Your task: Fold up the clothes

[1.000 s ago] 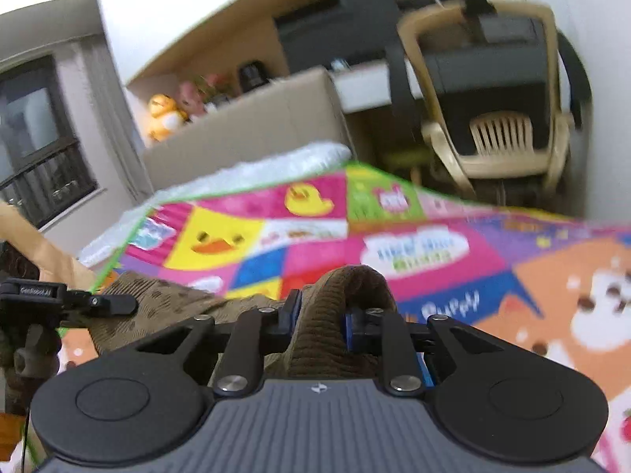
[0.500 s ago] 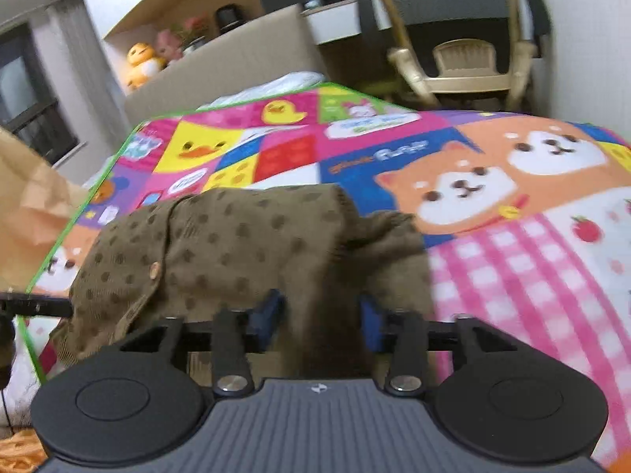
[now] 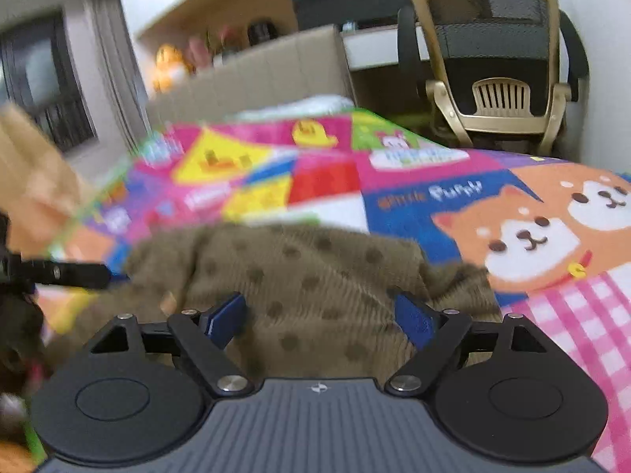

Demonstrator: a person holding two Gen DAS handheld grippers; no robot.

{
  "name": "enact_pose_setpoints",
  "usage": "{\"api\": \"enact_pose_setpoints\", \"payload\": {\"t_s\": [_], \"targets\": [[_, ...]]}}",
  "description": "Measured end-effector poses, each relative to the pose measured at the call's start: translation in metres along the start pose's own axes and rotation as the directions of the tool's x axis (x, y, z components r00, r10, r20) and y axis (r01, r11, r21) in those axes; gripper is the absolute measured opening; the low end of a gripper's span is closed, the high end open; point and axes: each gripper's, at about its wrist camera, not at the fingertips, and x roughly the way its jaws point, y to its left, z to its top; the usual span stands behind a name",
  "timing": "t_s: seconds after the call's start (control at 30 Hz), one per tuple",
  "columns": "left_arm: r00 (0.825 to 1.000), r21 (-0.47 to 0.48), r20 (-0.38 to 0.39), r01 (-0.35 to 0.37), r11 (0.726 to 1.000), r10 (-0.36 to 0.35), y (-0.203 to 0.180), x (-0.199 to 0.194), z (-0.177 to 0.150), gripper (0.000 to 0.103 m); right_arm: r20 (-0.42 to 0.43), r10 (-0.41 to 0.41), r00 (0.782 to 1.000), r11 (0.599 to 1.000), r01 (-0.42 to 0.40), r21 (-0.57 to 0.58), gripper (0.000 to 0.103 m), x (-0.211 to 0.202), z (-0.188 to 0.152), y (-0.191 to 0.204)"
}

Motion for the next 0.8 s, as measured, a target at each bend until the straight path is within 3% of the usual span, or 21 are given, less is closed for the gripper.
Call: {"api": "enact_pose_setpoints", "payload": {"t_s": [0.13, 0.3, 0.47, 0.6, 0.67, 0.73, 0.8], "targets": [[0.999, 0.099, 0.007, -0.052, 0.994, 0.052, -0.005, 0.006, -0.014, 0.096, 0.0, -0.039, 0.999, 0.991, 0.038, -0.125, 0.097, 0.003, -0.011, 0.016], [0.997, 0.134, 0.04, -0.073, 0.988, 0.068, -0.011, 0.007, -0.021, 0.098, -0.018, -0.04, 0.999, 0.994, 0.037, -0.105, 0.103, 0.007, -0.01, 0.012], [0.993, 0.024, 0.007, -0.115, 0.993, 0.115, -0.009, -0.013, -0.012, 0.098, 0.019, -0.087, 0.996, 0.996, 0.087, 0.003, 0.103, -0.009, -0.008, 0.0], [0.981, -0.005, 0.068, -0.181, 0.983, 0.181, 0.001, -0.041, -0.011, 0.099, 0.072, -0.183, 0.981, 0.982, 0.179, 0.062, 0.103, -0.042, -0.001, -0.013], [0.958, -0.032, 0.057, -0.281, 0.959, 0.282, 0.012, -0.039, -0.003, 0.1, 0.092, -0.302, 0.949, 0.951, 0.293, 0.1, 0.103, -0.052, 0.004, -0.021], [0.945, -0.137, 0.051, -0.313, 0.94, 0.322, 0.029, -0.029, 0.007, 0.1, 0.068, -0.381, 0.922, 0.911, 0.362, 0.2, 0.103, -0.051, 0.013, -0.034], [0.963, -0.207, 0.029, -0.256, 0.944, 0.267, 0.044, -0.026, 0.008, 0.099, 0.013, -0.373, 0.928, 0.886, 0.351, 0.303, 0.103, -0.047, 0.026, -0.051]]}}
